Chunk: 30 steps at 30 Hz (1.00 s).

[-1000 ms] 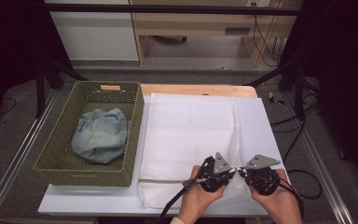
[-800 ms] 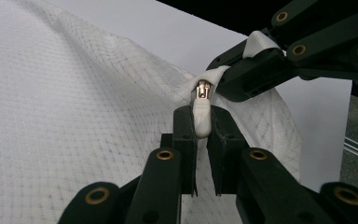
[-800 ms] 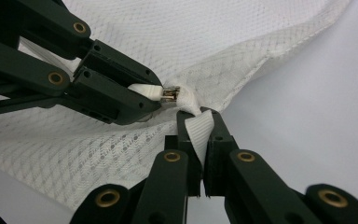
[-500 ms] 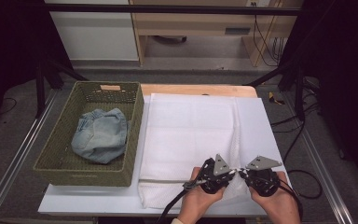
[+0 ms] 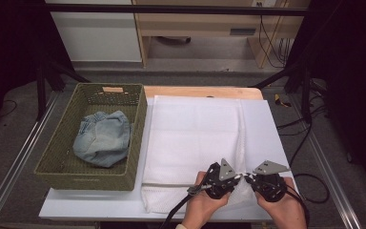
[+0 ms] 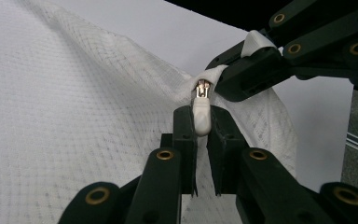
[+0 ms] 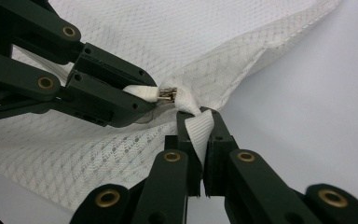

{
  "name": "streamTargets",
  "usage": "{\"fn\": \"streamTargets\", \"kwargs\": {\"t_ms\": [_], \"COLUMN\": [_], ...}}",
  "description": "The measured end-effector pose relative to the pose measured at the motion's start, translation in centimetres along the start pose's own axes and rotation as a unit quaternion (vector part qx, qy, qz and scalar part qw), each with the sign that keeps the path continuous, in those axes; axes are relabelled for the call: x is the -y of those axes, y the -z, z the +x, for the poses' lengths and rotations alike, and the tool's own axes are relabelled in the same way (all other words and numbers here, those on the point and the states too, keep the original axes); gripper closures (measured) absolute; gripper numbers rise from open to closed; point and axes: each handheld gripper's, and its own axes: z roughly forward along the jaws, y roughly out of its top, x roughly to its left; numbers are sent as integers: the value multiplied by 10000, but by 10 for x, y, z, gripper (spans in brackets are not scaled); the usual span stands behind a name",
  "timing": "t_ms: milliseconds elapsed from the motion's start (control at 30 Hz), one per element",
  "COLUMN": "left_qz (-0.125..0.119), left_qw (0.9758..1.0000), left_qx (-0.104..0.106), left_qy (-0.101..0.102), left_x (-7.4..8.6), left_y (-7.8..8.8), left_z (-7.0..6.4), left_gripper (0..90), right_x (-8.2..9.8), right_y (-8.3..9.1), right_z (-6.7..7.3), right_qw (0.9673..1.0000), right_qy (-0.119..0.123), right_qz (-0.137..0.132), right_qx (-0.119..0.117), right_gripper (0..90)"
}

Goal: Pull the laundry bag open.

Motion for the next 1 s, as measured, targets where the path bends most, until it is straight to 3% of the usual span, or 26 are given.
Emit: {"fn": "streamTargets", "kwargs": {"t_ms": [467, 500, 533, 567, 600, 633, 667, 700, 733, 767, 833, 933, 1000], "left_qz": [58, 251, 327, 168, -118, -189, -167, -136, -54, 25, 129, 182, 275], "left_qw": [10000, 9991, 9986, 9991, 9954, 9979, 9996, 9998, 9998, 9994, 9995, 9995, 9992], "left_qx": [-52, -289, -391, -68, 325, 188, 89, 137, -18, -101, -108, -64, -16], "left_qy": [-12, -154, -165, 387, 891, 598, 207, 108, -183, -322, -281, -245, -279], "left_x": [3, 4, 10, 17, 17, 12, 2, -4, -11, -14, -11, 0, 5], "left_y": [-2, -1, 0, 3, 9, 13, 14, 14, 15, 15, 16, 19, 19], "left_z": [-2, -1, 3, 12, 17, 13, 5, 1, -5, -6, -2, 6, 9], "left_gripper": [819, 820, 820, 820, 819, 819, 819, 819, 819, 818, 818, 818, 818], "right_x": [5, 5, 7, 10, 15, 16, 15, 12, 9, 6, 6, 11, 13], "right_y": [-2, -2, 1, 6, 14, 21, 25, 28, 29, 30, 30, 29, 27], "right_z": [-2, -2, -6, -18, -31, -36, -35, -33, -31, -29, -31, -32, -26], "right_qw": [9999, 9998, 9987, 9973, 9950, 9938, 9946, 9955, 9959, 9959, 9963, 9968, 9983], "right_qy": [-143, -155, -161, -471, -923, -1016, -935, -809, -754, -736, -655, -705, -529], "right_qz": [-43, -50, 10, -92, -305, -452, -448, -422, -396, -389, -370, -258, -134], "right_qx": [-46, 76, 488, 561, 243, 59, 103, 240, 289, 356, 426, 257, 180], "right_gripper": [883, 884, 885, 885, 884, 884, 883, 883, 883, 883, 882, 881, 880]}}
